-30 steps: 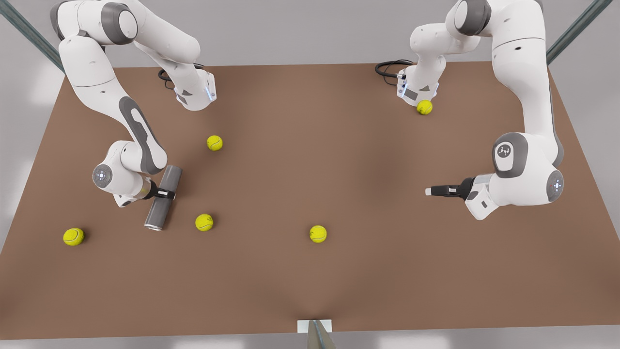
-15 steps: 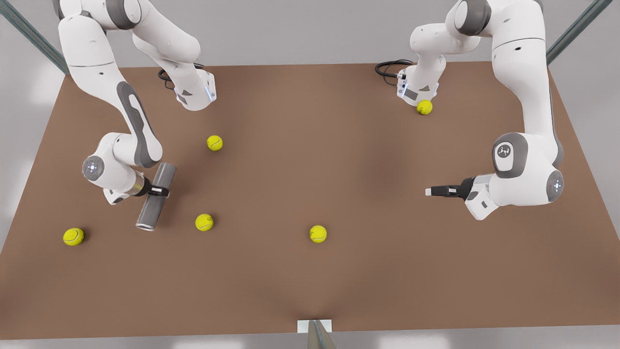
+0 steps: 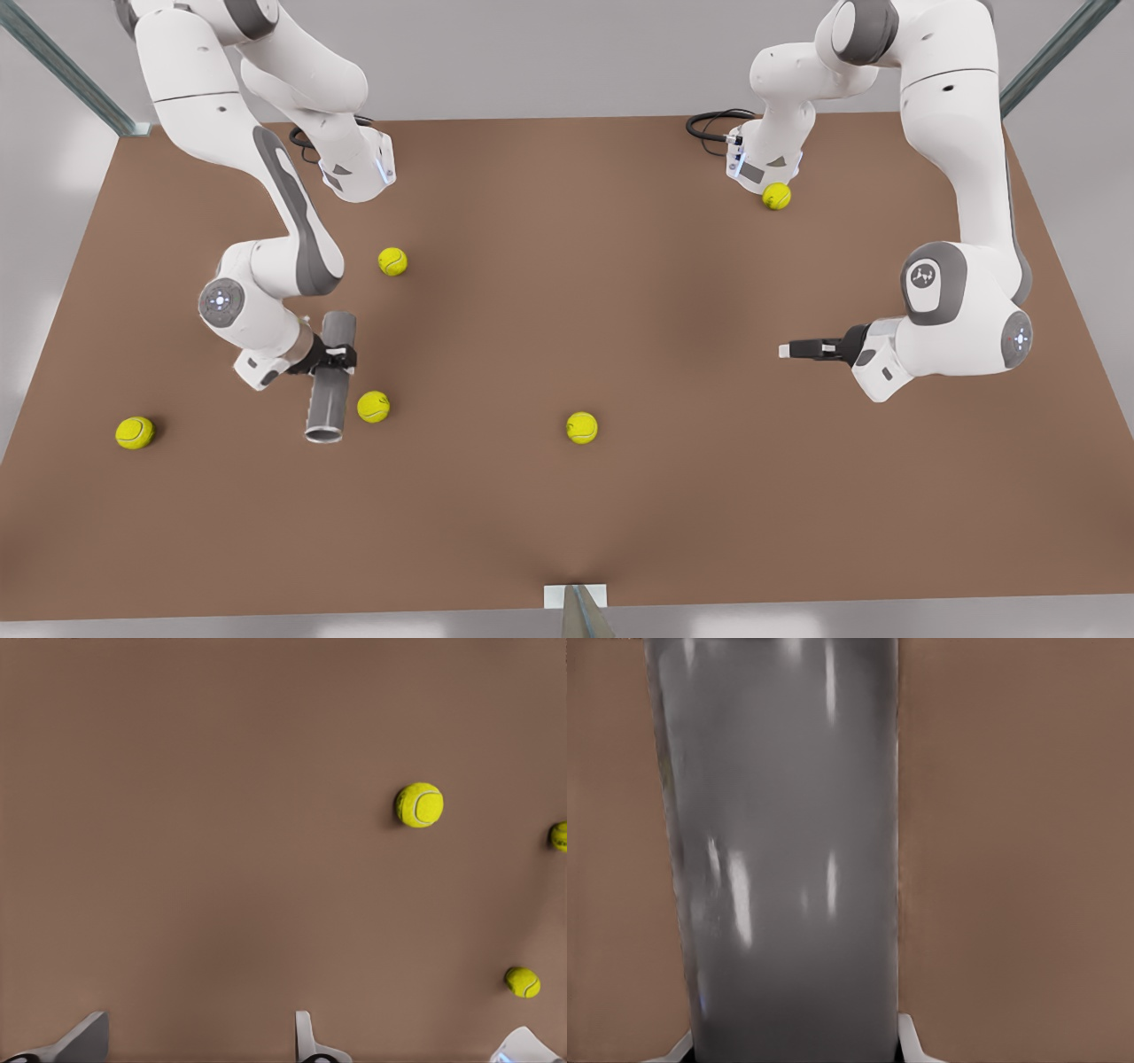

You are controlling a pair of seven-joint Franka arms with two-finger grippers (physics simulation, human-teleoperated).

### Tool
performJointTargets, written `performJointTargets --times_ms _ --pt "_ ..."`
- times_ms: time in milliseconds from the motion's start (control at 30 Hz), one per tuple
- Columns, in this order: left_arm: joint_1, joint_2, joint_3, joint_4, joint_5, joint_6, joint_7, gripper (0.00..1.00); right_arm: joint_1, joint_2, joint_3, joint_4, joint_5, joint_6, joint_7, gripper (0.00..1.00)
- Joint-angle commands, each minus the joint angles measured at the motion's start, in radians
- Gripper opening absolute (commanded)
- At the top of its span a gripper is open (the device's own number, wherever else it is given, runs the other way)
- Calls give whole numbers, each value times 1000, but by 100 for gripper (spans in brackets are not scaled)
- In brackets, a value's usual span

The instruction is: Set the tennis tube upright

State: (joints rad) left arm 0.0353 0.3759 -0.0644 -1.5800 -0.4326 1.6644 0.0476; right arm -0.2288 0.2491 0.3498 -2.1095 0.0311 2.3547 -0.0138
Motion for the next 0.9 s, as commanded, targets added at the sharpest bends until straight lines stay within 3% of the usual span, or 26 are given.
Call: performJointTargets --times_ms 0,267,600,733,867 --pt "0 0 0 0 0 0 0 100 11 1 0 2 -5 2 3 75" --pt "0 1 0 0 0 3 0 100 134 36 -3 85 -8 5 -158 75" --pt "-5 0 -2 0 -2 3 -12 100 192 162 -18 217 -42 71 -635 75" --pt "2 8 -2 3 -216 12 -11 100 304 200 -83 279 -34 74 -690 75" --pt "-8 44 -22 3 -235 51 198 99 375 225 -83 315 -11 84 -775 75"
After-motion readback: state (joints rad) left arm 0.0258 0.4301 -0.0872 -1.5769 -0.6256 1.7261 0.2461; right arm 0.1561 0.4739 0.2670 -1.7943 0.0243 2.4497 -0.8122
